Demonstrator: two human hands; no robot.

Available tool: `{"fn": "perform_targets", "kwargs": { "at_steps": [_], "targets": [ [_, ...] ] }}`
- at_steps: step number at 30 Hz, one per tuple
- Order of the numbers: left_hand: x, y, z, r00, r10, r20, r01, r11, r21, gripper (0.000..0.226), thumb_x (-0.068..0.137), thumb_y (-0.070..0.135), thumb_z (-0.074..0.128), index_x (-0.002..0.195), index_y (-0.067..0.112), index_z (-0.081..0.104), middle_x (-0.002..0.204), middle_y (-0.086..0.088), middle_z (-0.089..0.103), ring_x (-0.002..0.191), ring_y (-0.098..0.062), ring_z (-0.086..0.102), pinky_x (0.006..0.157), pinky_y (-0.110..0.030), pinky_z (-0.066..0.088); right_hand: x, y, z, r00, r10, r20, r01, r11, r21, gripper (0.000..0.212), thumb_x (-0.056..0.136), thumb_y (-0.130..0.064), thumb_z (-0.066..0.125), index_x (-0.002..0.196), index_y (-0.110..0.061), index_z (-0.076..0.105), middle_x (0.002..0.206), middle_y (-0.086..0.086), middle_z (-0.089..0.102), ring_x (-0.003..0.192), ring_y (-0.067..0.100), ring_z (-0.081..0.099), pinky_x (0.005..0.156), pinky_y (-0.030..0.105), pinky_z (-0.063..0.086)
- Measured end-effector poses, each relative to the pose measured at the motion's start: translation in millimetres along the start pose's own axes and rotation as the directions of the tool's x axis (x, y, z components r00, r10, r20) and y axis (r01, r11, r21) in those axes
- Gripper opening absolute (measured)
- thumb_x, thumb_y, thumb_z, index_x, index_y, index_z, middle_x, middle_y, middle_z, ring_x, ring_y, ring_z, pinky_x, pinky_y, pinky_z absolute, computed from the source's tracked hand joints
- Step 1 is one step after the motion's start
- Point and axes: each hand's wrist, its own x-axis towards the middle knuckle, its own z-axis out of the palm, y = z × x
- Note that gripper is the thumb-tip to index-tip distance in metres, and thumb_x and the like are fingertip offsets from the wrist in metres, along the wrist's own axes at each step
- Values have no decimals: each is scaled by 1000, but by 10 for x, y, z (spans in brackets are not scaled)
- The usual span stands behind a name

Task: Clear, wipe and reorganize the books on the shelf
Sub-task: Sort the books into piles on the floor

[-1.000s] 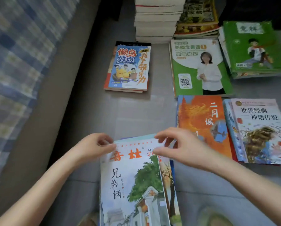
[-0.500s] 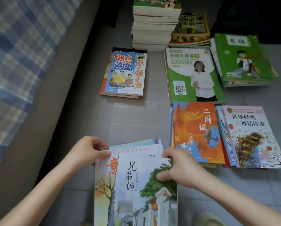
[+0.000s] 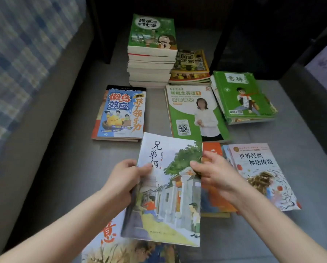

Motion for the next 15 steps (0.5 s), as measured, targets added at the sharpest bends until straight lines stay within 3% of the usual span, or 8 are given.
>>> {"fn": "perform_targets", "kwargs": {
  "at_steps": [3, 5, 8, 10, 12, 14, 15],
  "targets": [
    [143, 11, 180, 974, -87, 211, 67, 993, 96, 6, 90, 6, 62, 91, 2, 58, 92, -21, 56, 79, -26, 52, 68, -31, 48, 185, 126, -213, 983, -27, -180, 20, 999, -43, 22, 90, 8, 55, 103, -7, 64, 87, 6, 73, 70, 15, 70, 61, 25, 56],
    [170, 60, 207, 952, -92, 291, 24, 973, 228, 8, 91, 6, 60, 98, 8, 57, 97, -17, 55, 89, -25, 50, 71, -29, 50, 372, 140, -447, 957, -46, -287, 25, 997, -75, 23, 90, 7, 54, 108, -3, 66, 88, 9, 71, 74, 21, 65, 65, 28, 57],
    [174, 119, 25, 977, 181, 113, -213, 778, 591, 13, 92, 12, 59, 104, 15, 64, 99, -4, 66, 91, -17, 60, 77, -24, 48, 631, 184, -717, 929, -148, -340, 4, 921, -389, 21, 91, 2, 56, 107, -6, 67, 96, 9, 71, 81, 23, 63, 73, 33, 50],
    [161, 79, -223, 954, 297, 37, -225, 630, 743, 16, 92, 15, 58, 105, 15, 67, 104, -1, 69, 96, -17, 62, 82, -24, 46, 762, 261, -767, 915, -222, -336, -75, 726, -683, 18, 92, -8, 58, 107, -10, 67, 103, 12, 70, 86, 25, 61, 70, 31, 43],
    [159, 3, -458, 958, 287, 3, -167, 548, 820, 18, 92, 18, 58, 106, 14, 68, 107, -1, 70, 98, -19, 63, 85, -26, 46, 759, 227, -731, 894, -311, -321, -178, 411, -894, 25, 91, -15, 59, 116, -9, 61, 106, 16, 66, 94, 32, 59, 69, 33, 41],
    [107, -88, -703, 971, 236, -24, -94, 474, 875, 20, 92, 22, 57, 108, 14, 68, 109, -3, 70, 98, -20, 64, 85, -27, 47, 642, 176, -561, 861, -464, -209, -204, 62, -977, 44, 88, -17, 62, 130, -10, 51, 115, 19, 60, 103, 38, 55, 76, 39, 43],
    [57, -121, -794, 976, 214, -30, -67, 433, 899, 22, 93, 24, 57, 108, 14, 68, 108, -4, 70, 98, -21, 64, 84, -27, 46, 545, 156, -442, 845, -520, -125, -141, 10, -990, 48, 88, -19, 62, 133, -11, 49, 119, 18, 59, 106, 37, 54, 81, 41, 43]
  ]
}}
